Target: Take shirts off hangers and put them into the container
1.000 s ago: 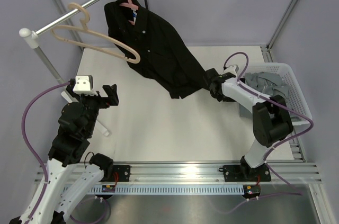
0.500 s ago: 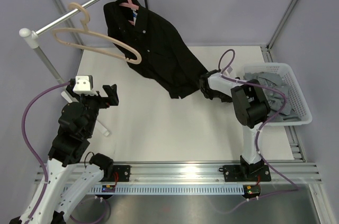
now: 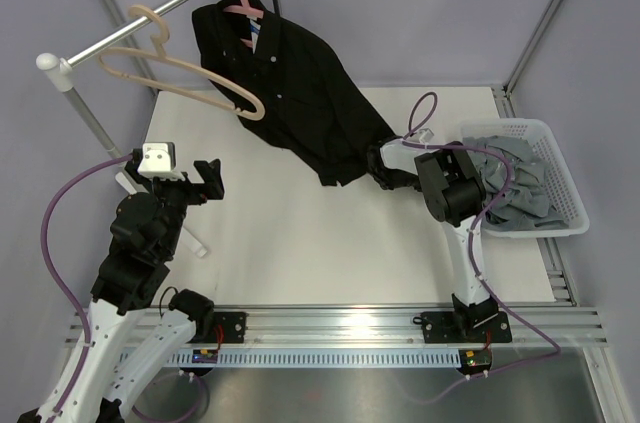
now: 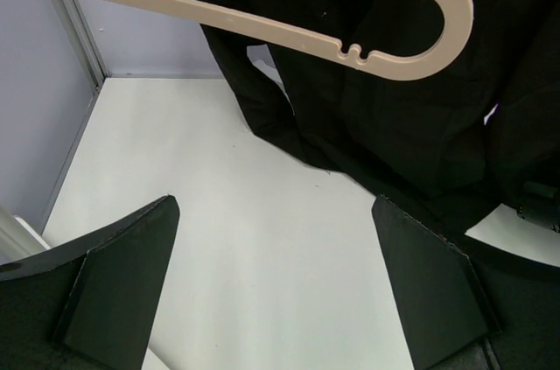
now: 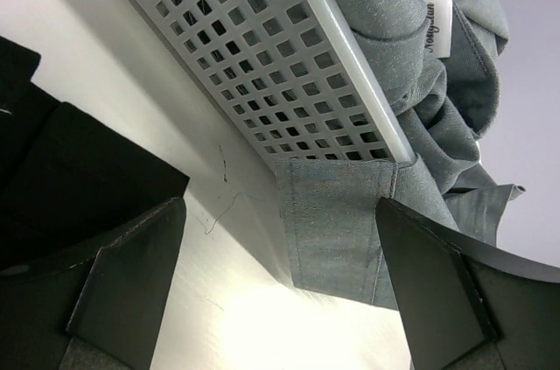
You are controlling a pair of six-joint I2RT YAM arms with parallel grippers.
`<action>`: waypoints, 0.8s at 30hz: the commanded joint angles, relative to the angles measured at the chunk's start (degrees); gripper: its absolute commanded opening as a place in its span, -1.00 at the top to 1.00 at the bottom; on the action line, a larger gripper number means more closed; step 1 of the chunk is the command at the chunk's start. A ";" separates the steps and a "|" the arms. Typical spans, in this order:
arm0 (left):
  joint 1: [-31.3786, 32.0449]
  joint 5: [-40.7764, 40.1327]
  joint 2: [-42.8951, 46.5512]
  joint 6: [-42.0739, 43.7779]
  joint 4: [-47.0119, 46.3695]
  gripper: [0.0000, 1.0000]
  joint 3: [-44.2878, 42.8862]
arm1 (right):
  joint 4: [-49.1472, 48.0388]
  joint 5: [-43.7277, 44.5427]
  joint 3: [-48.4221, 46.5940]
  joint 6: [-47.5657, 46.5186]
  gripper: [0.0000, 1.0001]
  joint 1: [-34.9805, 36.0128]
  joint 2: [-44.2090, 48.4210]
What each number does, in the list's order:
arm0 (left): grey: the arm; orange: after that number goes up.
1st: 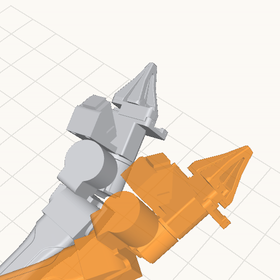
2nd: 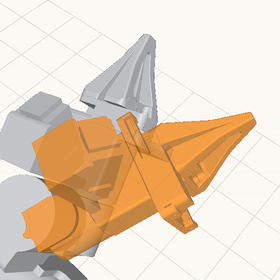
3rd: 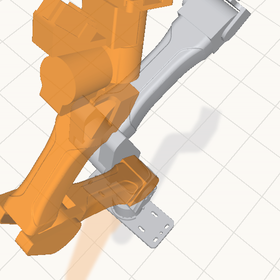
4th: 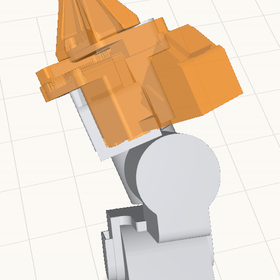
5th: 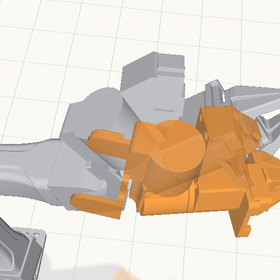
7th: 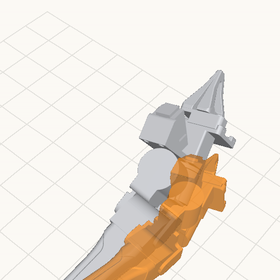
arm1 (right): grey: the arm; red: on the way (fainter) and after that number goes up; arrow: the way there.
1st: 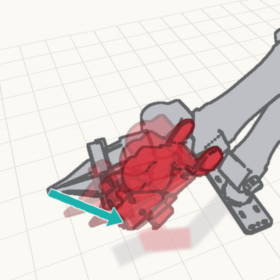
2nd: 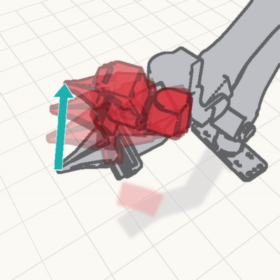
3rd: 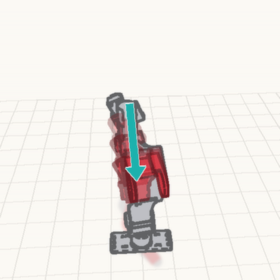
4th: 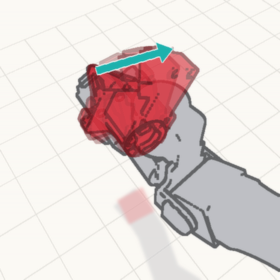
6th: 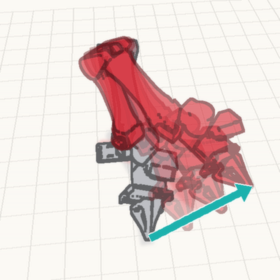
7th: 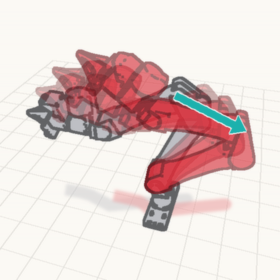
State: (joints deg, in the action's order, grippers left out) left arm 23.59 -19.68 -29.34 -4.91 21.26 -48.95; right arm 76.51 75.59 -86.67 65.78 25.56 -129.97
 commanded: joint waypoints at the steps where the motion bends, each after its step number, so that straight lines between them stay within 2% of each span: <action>1: -0.04 0.43 0.43 0.51 -2.71 -0.98 0.70 | 17.53 4.74 -1.39 5.85 -0.99 -1.30 0.16; 7: -0.13 0.61 0.51 0.43 -2.71 -0.98 0.61 | 17.53 6.49 0.54 5.76 -0.99 -3.85 4.10; 16: -0.13 0.61 0.43 0.51 -2.71 -0.98 0.61 | 17.53 7.29 1.60 4.71 -0.97 -3.24 11.84; 20: -0.13 0.52 0.51 0.51 -2.80 -0.98 0.70 | 17.53 6.94 1.33 3.48 -0.86 -2.27 14.74; 21: -0.13 0.52 0.60 0.51 -2.71 -0.98 0.70 | 17.53 6.59 1.33 3.48 -0.73 -2.36 15.88; 24: -0.13 0.52 0.51 0.60 -2.71 -0.98 0.70 | 17.53 5.89 1.33 2.87 -0.59 -2.62 16.85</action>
State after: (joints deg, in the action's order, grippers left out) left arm 23.62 -19.66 -29.34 -4.91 21.23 -48.36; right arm 77.19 78.59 -85.03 66.54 22.59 -116.05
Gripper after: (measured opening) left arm 0.988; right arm 0.812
